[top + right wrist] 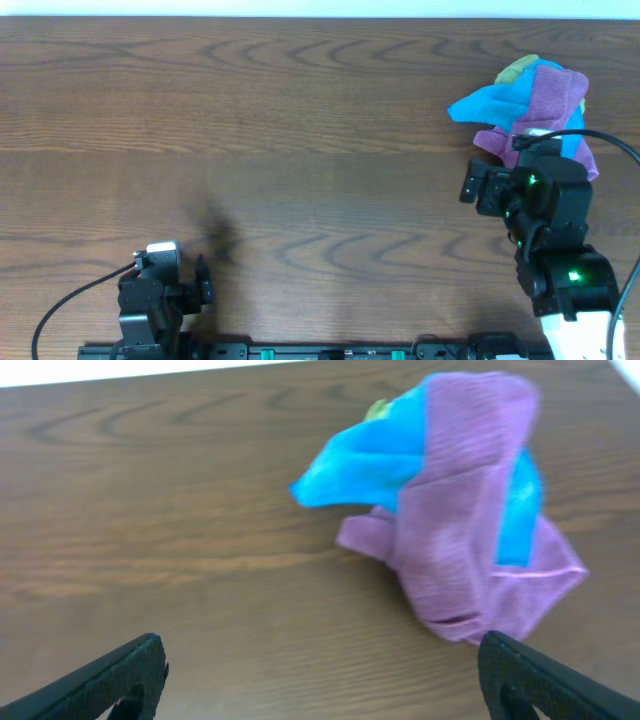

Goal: Fold the cloth
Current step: 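Reach the right gripper to the purple towel and grasp its edge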

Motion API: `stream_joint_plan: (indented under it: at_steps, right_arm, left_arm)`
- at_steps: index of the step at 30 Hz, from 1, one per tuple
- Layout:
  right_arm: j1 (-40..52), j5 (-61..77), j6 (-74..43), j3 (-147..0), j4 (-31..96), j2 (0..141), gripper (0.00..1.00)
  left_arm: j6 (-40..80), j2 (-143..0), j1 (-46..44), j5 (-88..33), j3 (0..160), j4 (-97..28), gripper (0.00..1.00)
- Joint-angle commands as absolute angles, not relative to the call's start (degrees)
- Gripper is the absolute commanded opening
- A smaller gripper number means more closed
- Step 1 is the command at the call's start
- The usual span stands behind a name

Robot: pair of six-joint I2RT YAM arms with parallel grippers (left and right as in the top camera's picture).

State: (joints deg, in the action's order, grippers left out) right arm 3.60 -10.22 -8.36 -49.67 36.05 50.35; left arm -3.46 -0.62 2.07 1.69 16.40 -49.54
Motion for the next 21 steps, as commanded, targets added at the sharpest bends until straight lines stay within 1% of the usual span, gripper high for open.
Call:
stream_joint_plan:
  at_steps: [1,6,13,17,21]
  right_arm:
    - [2.7,-18.2,-9.8,-50.9,35.1,50.7,0.99]
    - [-0.8,-18.8,-9.8,-50.9,31.4,52.4,0.99]
    - [-9.0,-10.4,-8.9,-50.9,27.4,59.5,0.99]
    - [-12.5,-8.1,-9.0,-50.9,27.2,63.3,0.99]
    - [-15.9,-6.9,-9.0,-50.9,24.1,68.0,0.99]
  left_arm:
    - [-4.3,-0.3,1.8,1.5,16.1,-49.7,0.95]
    - [-4.3,-0.3,1.8,1.5,16.1,-49.7,0.95]
    - [-4.3,-0.3,1.8,1.5,16.1,-49.8,0.95]
    - [-4.3,-0.3,1.8,1.5,16.1,-49.8,0.95]
    - [-4.3,-0.3,1.8,1.5,16.1,-49.7,0.95]
